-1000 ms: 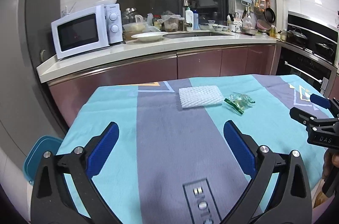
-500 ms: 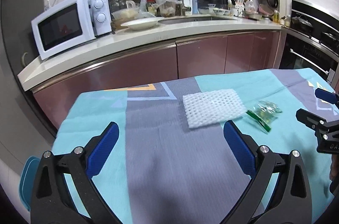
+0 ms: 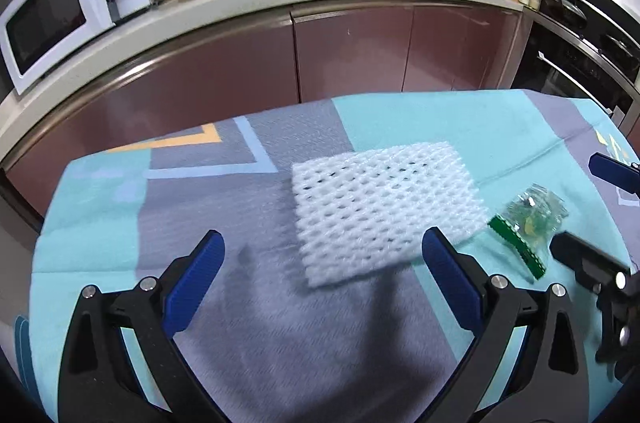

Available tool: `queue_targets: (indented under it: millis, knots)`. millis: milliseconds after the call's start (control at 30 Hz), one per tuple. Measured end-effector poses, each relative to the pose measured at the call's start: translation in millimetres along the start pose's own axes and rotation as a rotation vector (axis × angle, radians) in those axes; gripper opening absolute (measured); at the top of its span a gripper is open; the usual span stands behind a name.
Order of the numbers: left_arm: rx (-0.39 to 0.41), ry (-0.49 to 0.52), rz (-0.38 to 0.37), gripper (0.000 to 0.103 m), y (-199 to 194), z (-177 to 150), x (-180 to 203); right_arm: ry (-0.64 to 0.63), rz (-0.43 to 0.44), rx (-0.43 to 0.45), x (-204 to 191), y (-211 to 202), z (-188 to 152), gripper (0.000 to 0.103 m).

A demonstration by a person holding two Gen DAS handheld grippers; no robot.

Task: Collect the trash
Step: 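Close the left tool on the white foam net while the right tool grasps the clear wrapper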

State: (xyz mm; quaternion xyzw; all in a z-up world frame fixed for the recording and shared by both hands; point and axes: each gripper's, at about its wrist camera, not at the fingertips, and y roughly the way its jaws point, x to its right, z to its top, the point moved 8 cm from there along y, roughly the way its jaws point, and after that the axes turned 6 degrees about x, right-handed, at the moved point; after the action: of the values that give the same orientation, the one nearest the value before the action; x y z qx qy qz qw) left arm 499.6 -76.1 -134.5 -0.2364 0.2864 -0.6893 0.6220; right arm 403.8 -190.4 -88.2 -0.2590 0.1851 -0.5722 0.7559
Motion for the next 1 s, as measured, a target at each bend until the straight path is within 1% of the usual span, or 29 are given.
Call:
queue_targets:
  millis: [100, 200, 300, 367, 433, 500, 567, 600, 633, 667, 700, 767, 800, 833, 867, 900, 933, 967, 1000]
  knots:
    - [-0.021, -0.020, -0.018, 0.097, 18, 4, 5, -0.010, 0.013, -0.014, -1, 5, -2, 0.096]
    - [-0.019, -0.028, -0.048, 0.097, 28, 12, 15, -0.011, 0.025, -0.023, -2, 10, -4, 0.096]
    - [-0.037, -0.030, -0.060, 0.097, 38, 15, 24, -0.007, 0.036, -0.028, -3, 13, -5, 0.096]
    - [-0.043, -0.040, -0.056, 0.097, 44, 18, 26, -0.006, 0.028, -0.028, -2, 15, -4, 0.096]
    - [-0.061, -0.054, -0.073, 0.097, 51, 18, 28, -0.004, 0.037, -0.031, -1, 17, -4, 0.095]
    - [-0.056, -0.061, -0.081, 0.097, 51, 18, 28, -0.007, 0.050, -0.038, -1, 19, -6, 0.093]
    - [-0.056, -0.059, -0.089, 0.097, 55, 20, 33, -0.017, 0.063, -0.058, -3, 22, -10, 0.084]
    - [-0.054, -0.060, -0.092, 0.097, 56, 20, 36, -0.016, 0.066, -0.068, -2, 24, -12, 0.082]
    - [-0.052, -0.061, -0.093, 0.097, 56, 18, 38, -0.013, 0.074, -0.082, -2, 26, -15, 0.076]
    - [-0.050, -0.060, -0.095, 0.096, 56, 18, 40, -0.010, 0.081, -0.087, -2, 27, -17, 0.067]
    - [-0.049, -0.054, -0.098, 0.095, 56, 18, 42, 0.000, 0.093, -0.096, -1, 28, -19, 0.063]
    - [-0.046, -0.045, -0.101, 0.091, 54, 14, 47, 0.020, 0.112, -0.107, 1, 29, -21, 0.061]
    - [-0.043, -0.050, -0.107, 0.088, 54, 15, 49, 0.023, 0.116, -0.108, 1, 29, -22, 0.059]
    - [-0.037, -0.048, -0.112, 0.078, 53, 15, 50, 0.024, 0.120, -0.109, 1, 29, -23, 0.049]
    - [-0.030, -0.044, -0.126, 0.073, 51, 15, 56, 0.024, 0.123, -0.112, 1, 29, -23, 0.046]
    - [-0.027, -0.043, -0.137, 0.062, 49, 14, 58, 0.025, 0.126, -0.110, 0, 27, -24, 0.046]
    - [-0.024, -0.037, -0.153, 0.054, 48, 14, 63, 0.028, 0.129, -0.108, 1, 26, -25, 0.044]
    - [-0.020, -0.028, -0.157, 0.050, 46, 13, 68, 0.032, 0.130, -0.106, 1, 24, -26, 0.043]
    - [-0.016, -0.023, -0.166, 0.041, 45, 12, 72, 0.034, 0.133, -0.105, 2, 23, -27, 0.041]
